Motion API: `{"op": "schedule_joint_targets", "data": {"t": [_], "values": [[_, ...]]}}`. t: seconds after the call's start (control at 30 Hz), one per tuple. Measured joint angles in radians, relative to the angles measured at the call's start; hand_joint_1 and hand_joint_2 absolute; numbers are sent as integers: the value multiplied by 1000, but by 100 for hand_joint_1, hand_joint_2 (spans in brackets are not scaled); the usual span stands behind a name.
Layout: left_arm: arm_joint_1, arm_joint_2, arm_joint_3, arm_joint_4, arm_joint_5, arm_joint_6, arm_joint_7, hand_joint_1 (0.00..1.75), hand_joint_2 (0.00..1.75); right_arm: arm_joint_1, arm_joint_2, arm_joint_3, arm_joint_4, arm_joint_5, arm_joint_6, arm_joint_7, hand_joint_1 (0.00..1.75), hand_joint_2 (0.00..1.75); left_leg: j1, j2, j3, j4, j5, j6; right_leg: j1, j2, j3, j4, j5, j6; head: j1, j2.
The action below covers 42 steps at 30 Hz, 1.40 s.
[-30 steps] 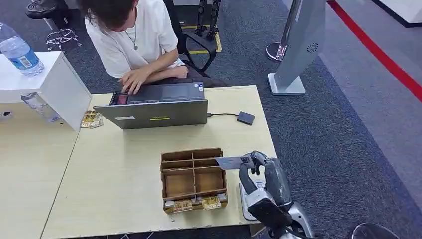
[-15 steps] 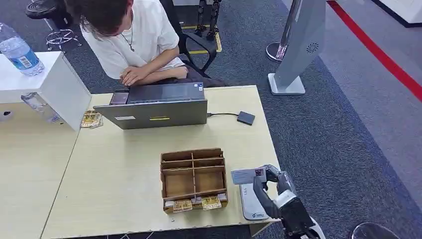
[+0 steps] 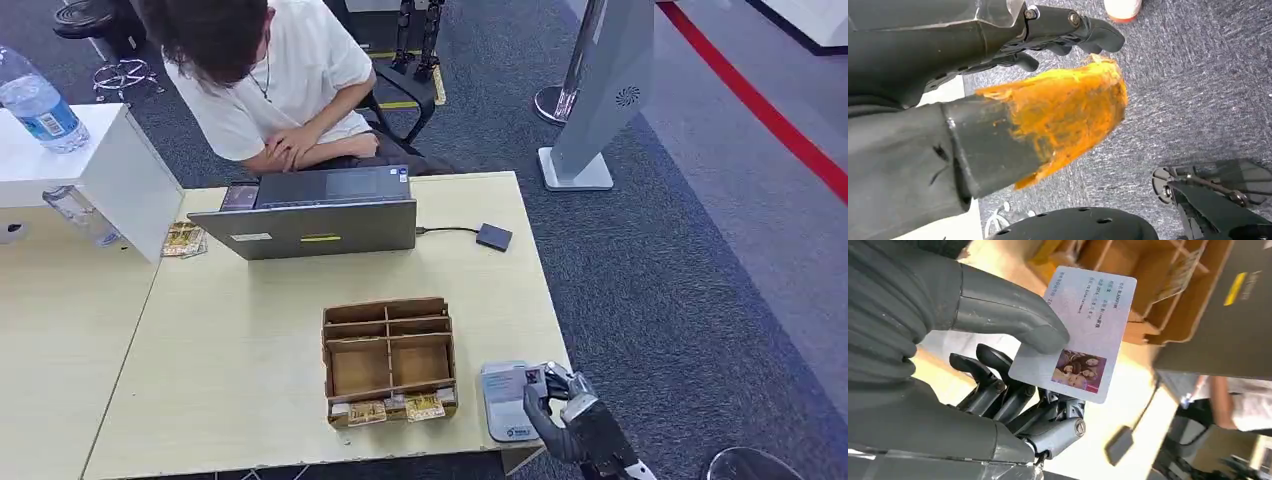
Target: Pass the card to the sensor for recognition and then transmit it.
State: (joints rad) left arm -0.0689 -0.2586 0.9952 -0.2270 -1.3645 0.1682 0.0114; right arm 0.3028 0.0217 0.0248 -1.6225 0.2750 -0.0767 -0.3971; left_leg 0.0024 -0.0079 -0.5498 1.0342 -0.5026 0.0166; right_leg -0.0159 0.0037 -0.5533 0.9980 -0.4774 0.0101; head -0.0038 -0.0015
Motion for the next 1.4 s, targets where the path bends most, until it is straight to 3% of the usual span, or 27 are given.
{"op": "schedule_joint_targets", "data": {"t": [0.47, 0.8, 1.17, 1.4], "values": [[0, 3, 10, 0, 0, 0, -2, 0, 0, -10, 1, -37, 73, 62, 16, 33, 175, 175, 0, 0, 0, 0, 0, 0, 0, 0, 0, 0, 0, 0, 0, 0], [0, 5, 10, 0, 0, 0, -2, 0, 0, -17, 1, -39, 85, 168, -28, 63, 175, 175, 0, 0, 0, 0, 0, 0, 0, 0, 0, 0, 0, 0, 0, 0], [0, 8, 12, 0, 0, -1, -2, 0, 0, -24, 0, -36, 88, 310, -98, 135, 175, 175, 0, 0, 0, 0, 0, 0, 0, 0, 0, 0, 0, 0, 0, 0], [0, 9, 15, 0, -1, -3, -2, 0, 0, -41, -2, -36, 110, 350, -100, 196, 175, 175, 0, 0, 0, 0, 0, 0, 0, 0, 0, 0, 0, 0, 0, 0]]}}
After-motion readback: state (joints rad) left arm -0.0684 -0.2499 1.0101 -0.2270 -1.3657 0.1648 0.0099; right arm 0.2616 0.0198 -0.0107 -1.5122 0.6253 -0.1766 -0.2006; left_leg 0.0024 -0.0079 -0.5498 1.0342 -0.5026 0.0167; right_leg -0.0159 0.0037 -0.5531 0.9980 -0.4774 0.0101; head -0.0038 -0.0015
